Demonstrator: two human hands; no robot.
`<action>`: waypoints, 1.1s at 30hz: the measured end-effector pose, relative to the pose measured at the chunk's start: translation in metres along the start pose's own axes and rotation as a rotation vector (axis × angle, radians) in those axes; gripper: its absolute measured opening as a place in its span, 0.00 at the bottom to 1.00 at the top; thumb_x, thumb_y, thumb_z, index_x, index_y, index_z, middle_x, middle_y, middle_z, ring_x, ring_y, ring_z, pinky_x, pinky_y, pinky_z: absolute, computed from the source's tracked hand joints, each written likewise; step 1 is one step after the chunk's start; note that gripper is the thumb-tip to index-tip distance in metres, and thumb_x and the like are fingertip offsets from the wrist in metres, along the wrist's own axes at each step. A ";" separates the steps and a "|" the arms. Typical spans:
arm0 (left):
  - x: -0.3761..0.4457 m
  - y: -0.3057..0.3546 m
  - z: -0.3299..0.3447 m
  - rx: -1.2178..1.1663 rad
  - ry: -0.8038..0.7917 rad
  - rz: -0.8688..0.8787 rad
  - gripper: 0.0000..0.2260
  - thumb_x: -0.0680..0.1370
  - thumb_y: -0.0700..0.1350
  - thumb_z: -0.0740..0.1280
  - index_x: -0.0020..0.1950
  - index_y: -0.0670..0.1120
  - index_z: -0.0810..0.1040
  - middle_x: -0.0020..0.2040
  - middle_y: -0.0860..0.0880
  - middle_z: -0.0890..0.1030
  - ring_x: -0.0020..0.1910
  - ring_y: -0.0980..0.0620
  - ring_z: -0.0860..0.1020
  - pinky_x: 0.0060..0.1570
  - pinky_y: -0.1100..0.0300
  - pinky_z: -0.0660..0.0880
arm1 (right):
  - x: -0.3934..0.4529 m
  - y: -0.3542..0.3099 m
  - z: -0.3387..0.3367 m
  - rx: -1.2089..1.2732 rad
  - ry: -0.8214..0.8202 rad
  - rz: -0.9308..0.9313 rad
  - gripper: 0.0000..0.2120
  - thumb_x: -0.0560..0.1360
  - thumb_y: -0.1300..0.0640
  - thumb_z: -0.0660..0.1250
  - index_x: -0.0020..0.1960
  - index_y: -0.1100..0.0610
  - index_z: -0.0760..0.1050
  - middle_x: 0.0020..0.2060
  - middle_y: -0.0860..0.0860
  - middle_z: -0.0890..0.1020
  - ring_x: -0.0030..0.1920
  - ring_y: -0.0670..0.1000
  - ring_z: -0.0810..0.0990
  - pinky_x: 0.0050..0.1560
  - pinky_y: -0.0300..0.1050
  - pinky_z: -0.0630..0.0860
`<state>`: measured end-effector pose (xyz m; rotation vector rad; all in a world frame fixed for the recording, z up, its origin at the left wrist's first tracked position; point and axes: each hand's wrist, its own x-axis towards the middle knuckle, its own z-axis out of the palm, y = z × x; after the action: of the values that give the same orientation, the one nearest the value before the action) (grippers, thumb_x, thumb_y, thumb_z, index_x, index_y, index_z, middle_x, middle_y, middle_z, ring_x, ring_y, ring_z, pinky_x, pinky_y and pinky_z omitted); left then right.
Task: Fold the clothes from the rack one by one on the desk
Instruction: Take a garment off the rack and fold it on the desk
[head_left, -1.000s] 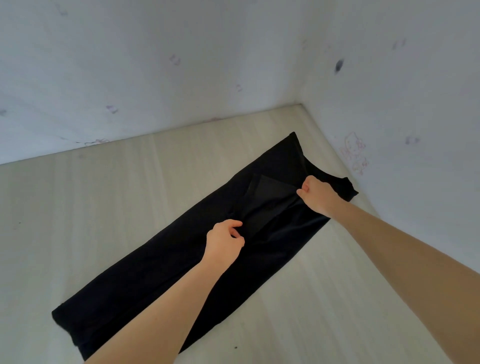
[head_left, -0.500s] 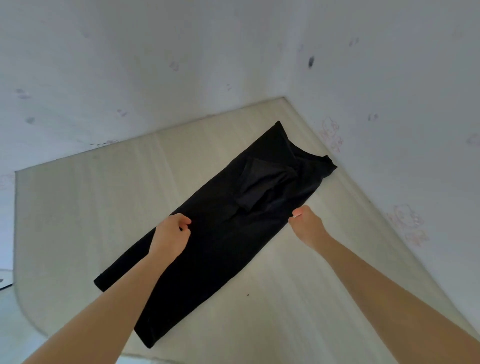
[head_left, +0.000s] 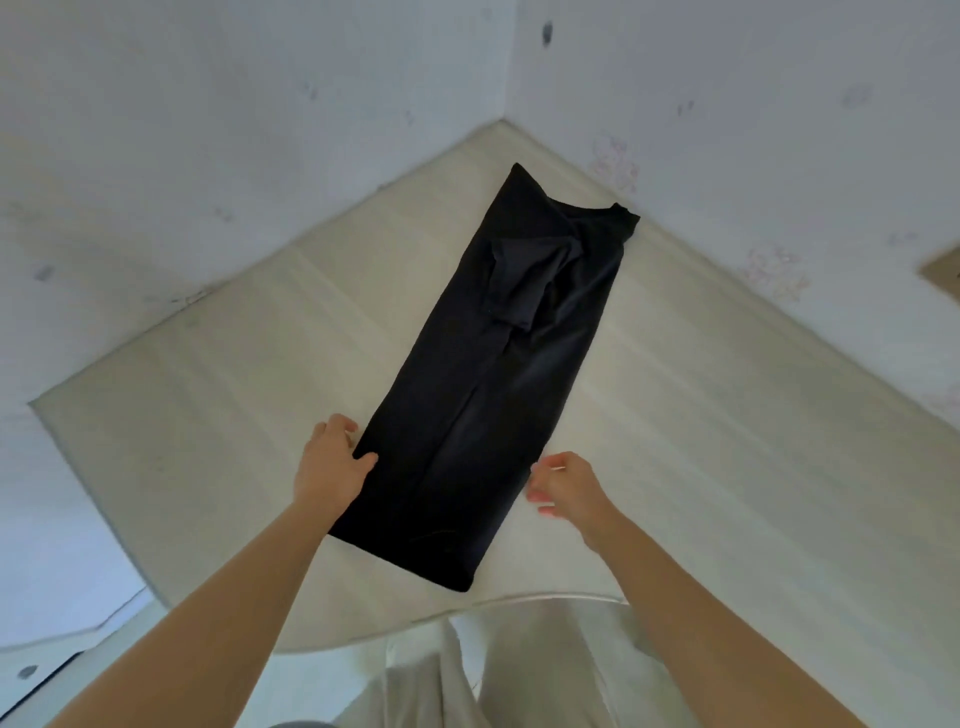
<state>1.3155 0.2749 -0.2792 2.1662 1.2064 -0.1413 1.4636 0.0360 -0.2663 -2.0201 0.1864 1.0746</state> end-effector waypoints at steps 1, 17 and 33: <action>-0.005 -0.009 -0.003 -0.023 -0.040 0.007 0.15 0.75 0.44 0.71 0.59 0.45 0.72 0.51 0.48 0.76 0.48 0.48 0.75 0.48 0.54 0.72 | -0.015 0.009 0.016 0.013 0.017 0.013 0.04 0.78 0.56 0.64 0.51 0.56 0.71 0.45 0.58 0.83 0.49 0.57 0.83 0.52 0.52 0.80; -0.046 -0.033 -0.004 -0.229 -0.247 -0.003 0.06 0.79 0.43 0.64 0.47 0.41 0.74 0.41 0.46 0.77 0.41 0.46 0.75 0.37 0.56 0.69 | -0.070 0.056 0.071 -0.108 0.243 0.099 0.11 0.80 0.56 0.59 0.58 0.62 0.68 0.51 0.57 0.76 0.49 0.57 0.78 0.46 0.52 0.79; -0.083 -0.026 -0.036 -0.272 -0.377 0.306 0.03 0.76 0.42 0.69 0.44 0.49 0.80 0.33 0.48 0.78 0.34 0.49 0.75 0.37 0.61 0.71 | -0.136 0.067 0.044 0.115 0.195 0.005 0.17 0.76 0.68 0.55 0.54 0.52 0.76 0.44 0.56 0.79 0.33 0.51 0.81 0.30 0.41 0.69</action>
<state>1.2403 0.2457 -0.2314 1.9452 0.6354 -0.2282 1.3197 -0.0072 -0.2176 -2.0191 0.3469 0.8496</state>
